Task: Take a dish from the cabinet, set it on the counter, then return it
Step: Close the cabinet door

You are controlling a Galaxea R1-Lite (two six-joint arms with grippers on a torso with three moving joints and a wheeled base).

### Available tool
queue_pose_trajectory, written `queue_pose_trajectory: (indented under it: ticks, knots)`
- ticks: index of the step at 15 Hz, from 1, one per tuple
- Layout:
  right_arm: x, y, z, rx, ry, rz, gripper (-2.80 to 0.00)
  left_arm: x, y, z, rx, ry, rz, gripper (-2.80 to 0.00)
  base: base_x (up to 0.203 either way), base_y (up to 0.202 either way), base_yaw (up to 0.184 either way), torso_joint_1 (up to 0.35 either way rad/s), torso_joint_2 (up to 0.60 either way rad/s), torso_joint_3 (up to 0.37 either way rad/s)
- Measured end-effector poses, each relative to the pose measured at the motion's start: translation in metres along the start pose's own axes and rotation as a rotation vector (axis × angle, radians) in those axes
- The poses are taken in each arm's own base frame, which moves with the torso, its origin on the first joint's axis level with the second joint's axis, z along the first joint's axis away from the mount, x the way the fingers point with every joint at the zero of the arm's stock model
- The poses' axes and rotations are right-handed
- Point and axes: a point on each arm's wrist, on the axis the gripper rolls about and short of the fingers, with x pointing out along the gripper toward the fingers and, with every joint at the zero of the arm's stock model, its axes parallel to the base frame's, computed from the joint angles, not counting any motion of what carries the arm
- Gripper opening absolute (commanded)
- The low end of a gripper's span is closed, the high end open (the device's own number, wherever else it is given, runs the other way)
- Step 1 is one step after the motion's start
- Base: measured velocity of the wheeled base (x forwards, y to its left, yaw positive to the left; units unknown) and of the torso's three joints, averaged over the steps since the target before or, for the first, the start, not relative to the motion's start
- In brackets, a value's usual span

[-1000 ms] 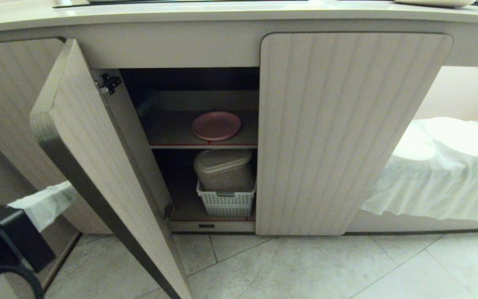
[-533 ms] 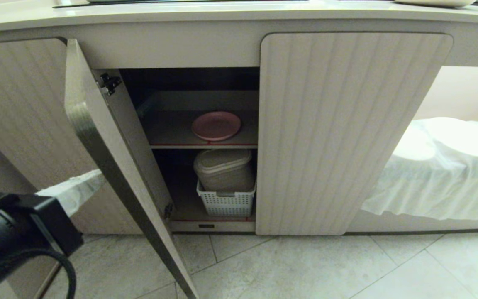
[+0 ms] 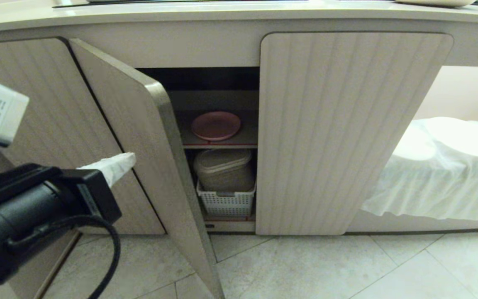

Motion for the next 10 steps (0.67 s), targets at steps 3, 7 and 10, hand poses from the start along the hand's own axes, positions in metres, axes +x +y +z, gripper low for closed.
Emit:
queue_pose_trajectory:
  ticks: [3, 7, 10]
  knots:
    - [0.000, 0.000, 0.000, 0.000, 0.000, 0.000, -2.80, 0.011, -0.009, 0.004, 0.003, 0.003, 0.001, -2.80, 0.000, 0.000, 0.000, 0.000, 0.00, 0.000]
    - [0.000, 0.000, 0.000, 0.000, 0.000, 0.000, -2.80, 0.028, -0.023, 0.011, 0.002, 0.003, 0.001, -2.80, 0.000, 0.000, 0.000, 0.000, 0.00, 0.000]
    - [0.000, 0.000, 0.000, 0.000, 0.000, 0.000, -2.80, 0.047, -0.039, 0.019, -0.001, -0.002, -0.003, -2.80, 0.000, 0.000, 0.000, 0.000, 0.00, 0.000]
